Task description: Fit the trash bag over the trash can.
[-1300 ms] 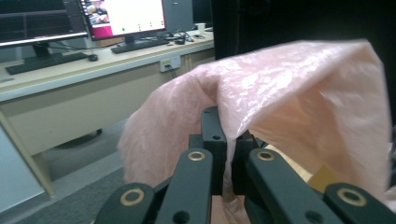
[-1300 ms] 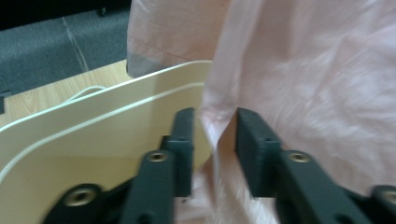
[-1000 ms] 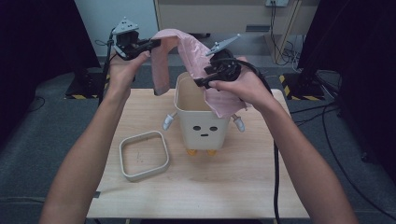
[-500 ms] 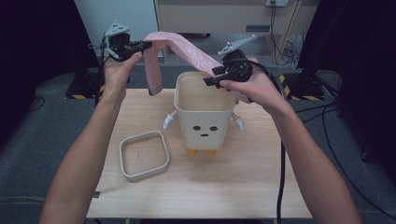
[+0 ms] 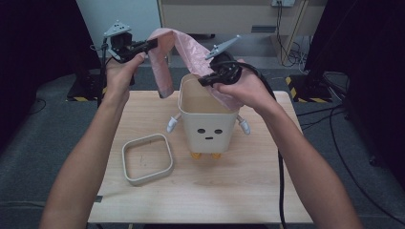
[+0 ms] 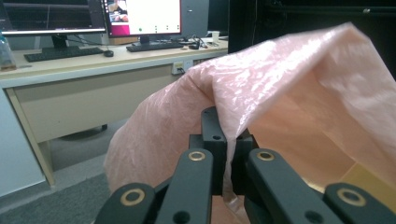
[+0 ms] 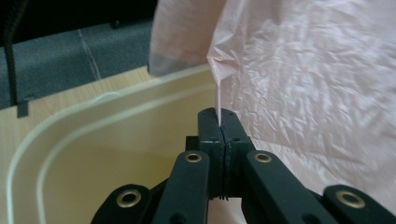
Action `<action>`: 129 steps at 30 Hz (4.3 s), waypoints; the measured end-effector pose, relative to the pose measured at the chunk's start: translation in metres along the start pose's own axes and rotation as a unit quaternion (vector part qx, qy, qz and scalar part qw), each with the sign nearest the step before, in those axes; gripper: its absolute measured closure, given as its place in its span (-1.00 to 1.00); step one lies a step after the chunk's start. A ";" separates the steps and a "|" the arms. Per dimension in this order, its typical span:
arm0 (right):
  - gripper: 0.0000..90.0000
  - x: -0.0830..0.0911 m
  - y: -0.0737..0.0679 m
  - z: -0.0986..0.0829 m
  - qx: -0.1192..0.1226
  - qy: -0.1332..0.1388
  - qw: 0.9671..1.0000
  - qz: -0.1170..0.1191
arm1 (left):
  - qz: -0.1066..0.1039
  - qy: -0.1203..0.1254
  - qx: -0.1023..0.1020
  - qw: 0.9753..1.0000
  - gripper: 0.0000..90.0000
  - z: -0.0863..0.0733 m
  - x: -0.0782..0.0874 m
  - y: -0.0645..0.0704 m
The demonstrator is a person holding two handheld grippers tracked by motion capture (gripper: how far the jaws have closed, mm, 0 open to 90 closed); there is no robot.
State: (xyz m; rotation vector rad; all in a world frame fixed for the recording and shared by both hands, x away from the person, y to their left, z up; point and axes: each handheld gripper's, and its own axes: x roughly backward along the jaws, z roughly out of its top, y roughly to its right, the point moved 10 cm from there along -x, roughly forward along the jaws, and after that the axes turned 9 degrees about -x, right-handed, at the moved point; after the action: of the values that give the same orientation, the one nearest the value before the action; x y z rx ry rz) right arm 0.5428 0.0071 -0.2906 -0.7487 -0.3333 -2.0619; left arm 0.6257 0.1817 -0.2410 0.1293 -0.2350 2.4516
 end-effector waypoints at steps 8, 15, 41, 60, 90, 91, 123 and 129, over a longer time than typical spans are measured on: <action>0.97 -0.026 -0.029 0.024 0.018 -0.002 1.000 0.019 | -0.017 0.012 -0.005 1.000 0.98 0.007 0.009 0.006; 0.71 -0.042 -0.032 0.020 0.023 -0.026 0.999 0.017 | -0.020 0.006 -0.018 1.000 0.98 0.001 0.010 0.011; 0.87 -0.004 -0.013 0.006 0.024 0.020 0.999 0.017 | 0.011 0.006 -0.003 1.000 0.98 -0.009 0.003 -0.004; 1.00 -0.021 -0.024 0.019 0.009 0.011 1.000 0.028 | -0.001 0.026 0.003 1.000 0.98 0.000 0.010 0.002; -0.33 0.023 -0.008 0.037 -0.030 0.096 0.994 0.039 | 0.018 0.030 0.006 0.999 0.98 -0.006 0.021 -0.016; -0.33 0.025 -0.006 0.036 -0.033 0.099 0.994 0.038 | 0.017 0.030 0.005 0.999 0.98 -0.006 0.021 -0.016; -0.38 0.031 0.082 -0.017 -0.104 0.084 0.990 -0.038 | 0.003 0.031 -0.007 0.999 0.99 -0.009 0.020 -0.009; -0.37 0.016 0.090 -0.040 -0.115 0.044 0.992 -0.042 | -0.001 0.030 -0.009 1.000 0.99 -0.010 0.018 -0.005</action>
State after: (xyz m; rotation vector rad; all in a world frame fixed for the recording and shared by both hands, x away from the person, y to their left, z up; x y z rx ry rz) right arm 0.5952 -0.0745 -0.3156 -0.7895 -0.0787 -2.2294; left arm 0.6144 0.1983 -0.2477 0.0491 -0.2308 2.4457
